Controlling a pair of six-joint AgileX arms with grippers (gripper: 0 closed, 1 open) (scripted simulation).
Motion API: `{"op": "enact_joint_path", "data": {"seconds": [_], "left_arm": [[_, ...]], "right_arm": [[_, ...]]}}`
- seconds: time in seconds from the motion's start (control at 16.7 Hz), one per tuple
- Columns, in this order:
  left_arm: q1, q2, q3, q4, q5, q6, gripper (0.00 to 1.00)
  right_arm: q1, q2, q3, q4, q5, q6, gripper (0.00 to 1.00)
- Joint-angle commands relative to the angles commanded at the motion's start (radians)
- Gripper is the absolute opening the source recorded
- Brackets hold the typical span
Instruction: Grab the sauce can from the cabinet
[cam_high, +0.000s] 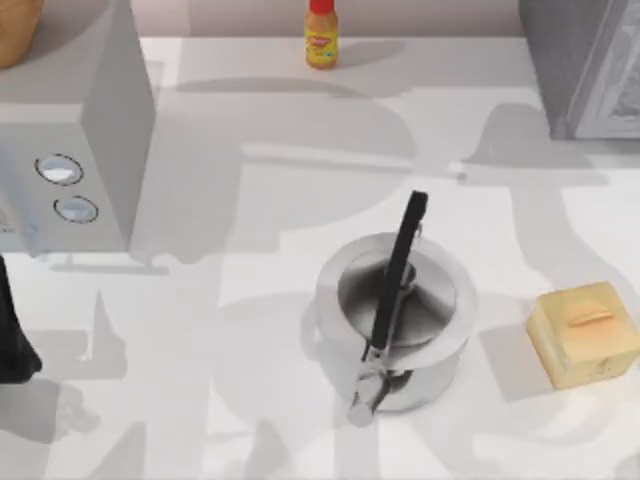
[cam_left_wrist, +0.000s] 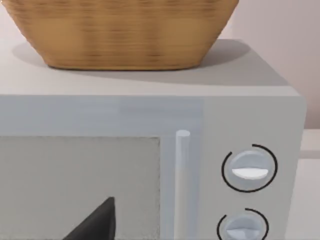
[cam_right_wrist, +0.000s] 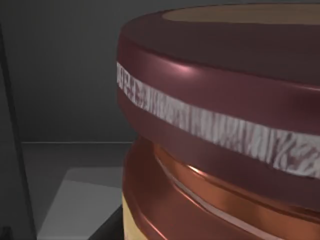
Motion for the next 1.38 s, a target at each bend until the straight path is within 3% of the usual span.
{"op": "enact_joint_path", "data": {"seconds": [0.24, 0.48, 1.14, 1.38], "left_arm": [[0.0, 0.0, 0.0, 0.0, 0.0, 0.0, 1.0], [0.0, 0.0, 0.0, 0.0, 0.0, 0.0, 1.0], [0.0, 0.0, 0.0, 0.0, 0.0, 0.0, 1.0], [0.0, 0.0, 0.0, 0.0, 0.0, 0.0, 1.0]], "right_arm": [[-0.023, -0.04, -0.063, 0.023, -0.026, -0.002, 0.0], [-0.102, -0.179, -0.293, 0.106, -0.107, -0.006, 0.0], [-0.466, -0.886, -1.522, 0.554, -0.482, -0.007, 0.0], [-0.591, -1.116, -1.855, 0.695, -0.611, -0.011, 0.0]]}}
